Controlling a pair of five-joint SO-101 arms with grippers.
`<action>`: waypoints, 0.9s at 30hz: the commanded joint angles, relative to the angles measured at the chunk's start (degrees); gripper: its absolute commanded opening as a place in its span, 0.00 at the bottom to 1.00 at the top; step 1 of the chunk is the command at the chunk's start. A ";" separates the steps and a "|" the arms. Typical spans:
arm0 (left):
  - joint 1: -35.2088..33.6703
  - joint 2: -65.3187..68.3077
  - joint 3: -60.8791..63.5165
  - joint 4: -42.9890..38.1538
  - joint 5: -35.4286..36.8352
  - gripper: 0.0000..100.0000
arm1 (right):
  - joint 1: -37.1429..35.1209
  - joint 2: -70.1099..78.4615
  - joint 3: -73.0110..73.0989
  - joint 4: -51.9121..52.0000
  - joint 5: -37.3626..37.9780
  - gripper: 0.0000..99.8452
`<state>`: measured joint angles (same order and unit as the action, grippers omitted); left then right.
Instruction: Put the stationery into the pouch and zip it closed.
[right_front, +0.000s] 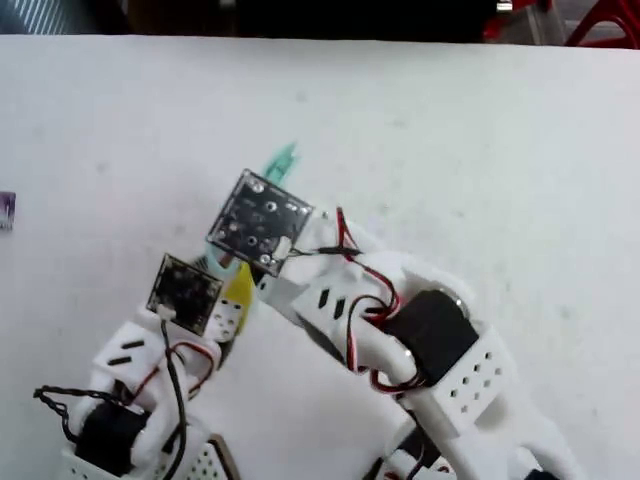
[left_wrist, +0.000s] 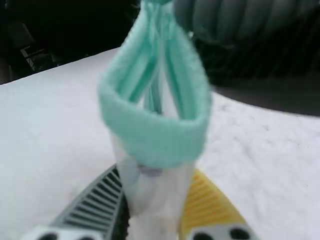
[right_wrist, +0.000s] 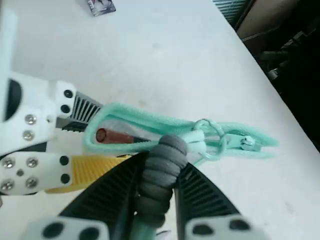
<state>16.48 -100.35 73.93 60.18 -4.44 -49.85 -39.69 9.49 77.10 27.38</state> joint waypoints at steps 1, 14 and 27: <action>0.22 0.66 -0.53 -2.02 0.62 0.02 | -5.85 1.54 -8.70 6.99 3.60 0.02; 0.22 0.66 -0.53 -2.02 0.62 0.02 | -10.07 1.63 -11.96 18.33 11.69 0.02; 0.22 0.66 -0.62 -2.11 0.62 0.02 | -24.84 2.24 -10.81 21.58 14.07 0.02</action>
<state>16.75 -100.35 73.93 60.18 -4.44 -68.48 -37.58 -0.70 96.88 40.66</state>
